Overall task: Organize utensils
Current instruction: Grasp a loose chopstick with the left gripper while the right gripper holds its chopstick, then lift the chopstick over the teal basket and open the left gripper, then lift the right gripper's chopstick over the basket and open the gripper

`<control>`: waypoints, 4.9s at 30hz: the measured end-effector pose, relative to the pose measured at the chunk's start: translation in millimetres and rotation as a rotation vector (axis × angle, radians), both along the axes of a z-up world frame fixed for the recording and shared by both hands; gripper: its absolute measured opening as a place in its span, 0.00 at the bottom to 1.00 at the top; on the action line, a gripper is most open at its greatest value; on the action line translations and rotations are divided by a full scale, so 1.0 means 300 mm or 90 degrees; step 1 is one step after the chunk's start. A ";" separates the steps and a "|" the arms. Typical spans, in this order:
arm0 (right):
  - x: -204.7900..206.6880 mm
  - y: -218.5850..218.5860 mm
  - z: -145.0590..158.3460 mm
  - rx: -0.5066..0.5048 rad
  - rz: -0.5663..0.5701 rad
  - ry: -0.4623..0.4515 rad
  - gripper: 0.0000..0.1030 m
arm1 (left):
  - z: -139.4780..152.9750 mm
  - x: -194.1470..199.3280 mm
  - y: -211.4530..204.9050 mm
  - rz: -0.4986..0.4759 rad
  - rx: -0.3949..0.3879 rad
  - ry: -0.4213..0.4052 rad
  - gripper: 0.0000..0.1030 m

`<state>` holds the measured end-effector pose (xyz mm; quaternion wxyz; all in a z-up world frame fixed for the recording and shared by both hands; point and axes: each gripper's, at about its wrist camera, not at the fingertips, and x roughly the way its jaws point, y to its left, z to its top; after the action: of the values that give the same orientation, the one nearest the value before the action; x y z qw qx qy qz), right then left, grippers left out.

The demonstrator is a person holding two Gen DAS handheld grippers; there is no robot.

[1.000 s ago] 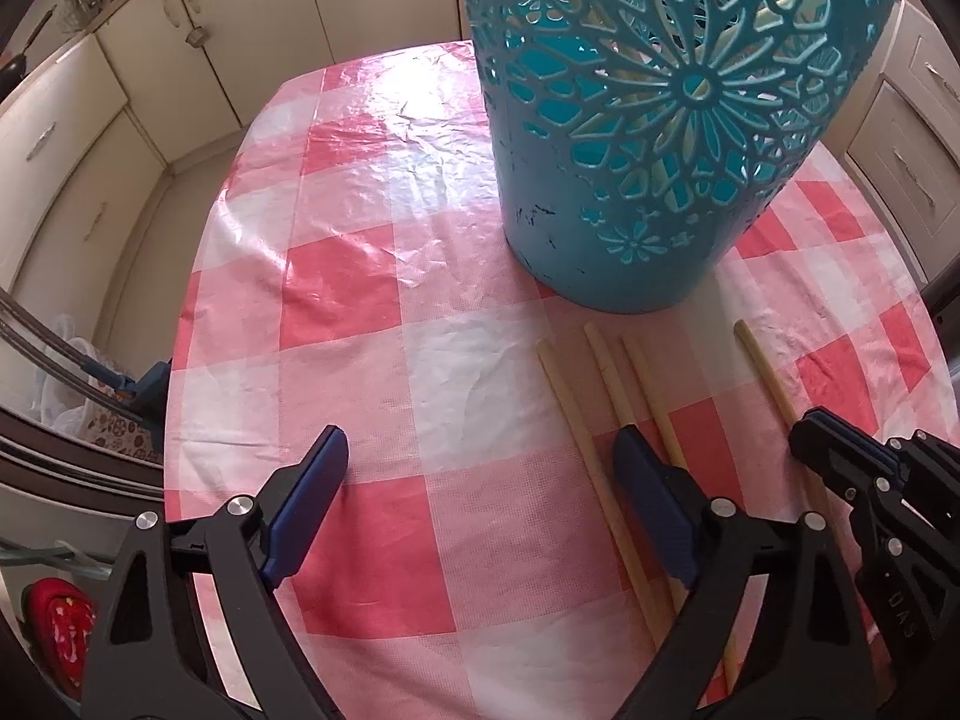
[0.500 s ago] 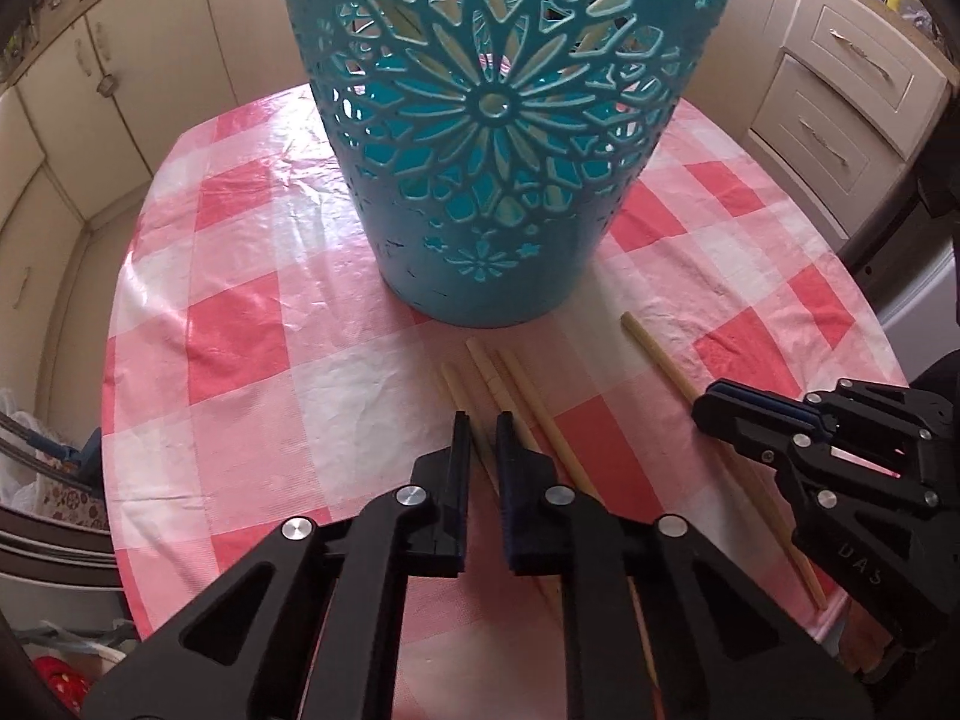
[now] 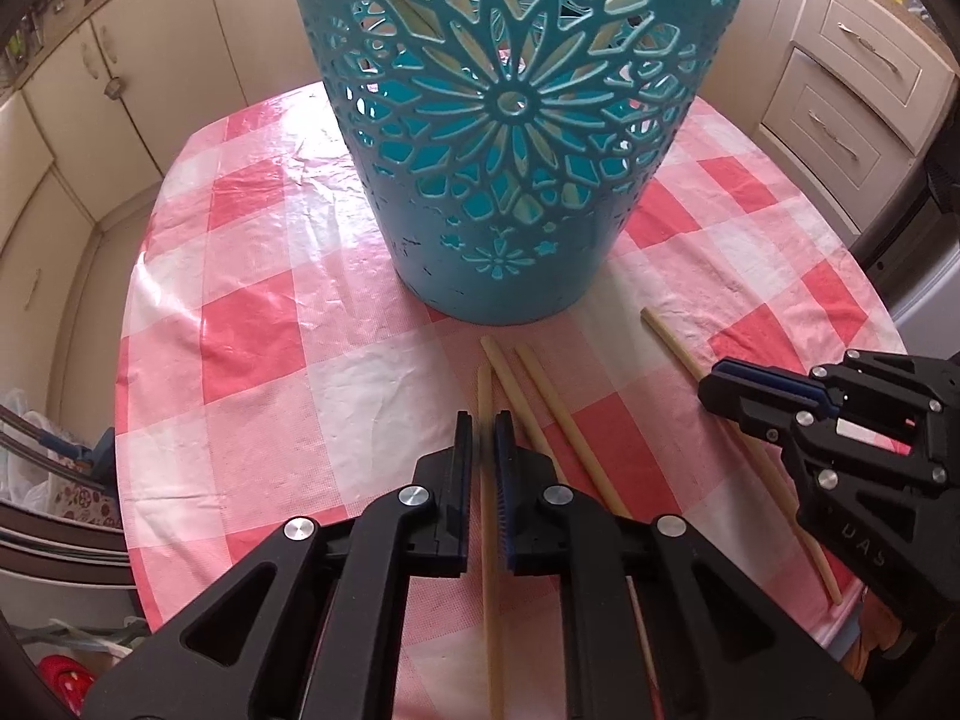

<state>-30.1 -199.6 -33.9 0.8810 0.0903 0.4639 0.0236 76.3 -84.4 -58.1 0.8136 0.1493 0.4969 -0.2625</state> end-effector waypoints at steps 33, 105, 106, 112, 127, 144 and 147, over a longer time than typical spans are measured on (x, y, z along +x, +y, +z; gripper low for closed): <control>-0.019 -0.028 -0.014 0.015 -0.005 -0.042 0.05 | 0.523 -0.080 0.246 0.078 -0.227 -0.136 0.04; 0.050 0.056 0.008 -0.137 0.060 0.013 0.09 | 0.439 0.164 0.403 0.352 -0.266 -0.202 0.83; 0.041 0.051 0.009 -0.139 0.061 0.015 0.07 | 0.438 0.166 0.403 0.353 -0.265 -0.201 0.83; -0.028 -0.059 0.037 0.011 0.013 0.005 0.06 | 0.424 0.171 0.392 0.352 -0.250 -0.192 0.83; -0.046 -0.098 0.614 0.215 0.026 -0.304 0.06 | 0.393 0.181 0.372 0.358 -0.230 -0.170 0.85; 0.257 -0.001 0.637 0.013 -0.142 -0.451 0.06 | 0.399 0.172 0.358 0.349 -0.225 -0.177 0.86; 0.258 0.010 0.590 0.004 -0.131 -0.426 0.06 | 0.403 0.168 0.354 0.348 -0.221 -0.183 0.86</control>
<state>47.3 -196.6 143.2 0.9816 0.1269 0.1379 -0.0358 126.7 21.8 62.9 0.9286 -0.0944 0.3469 -0.0923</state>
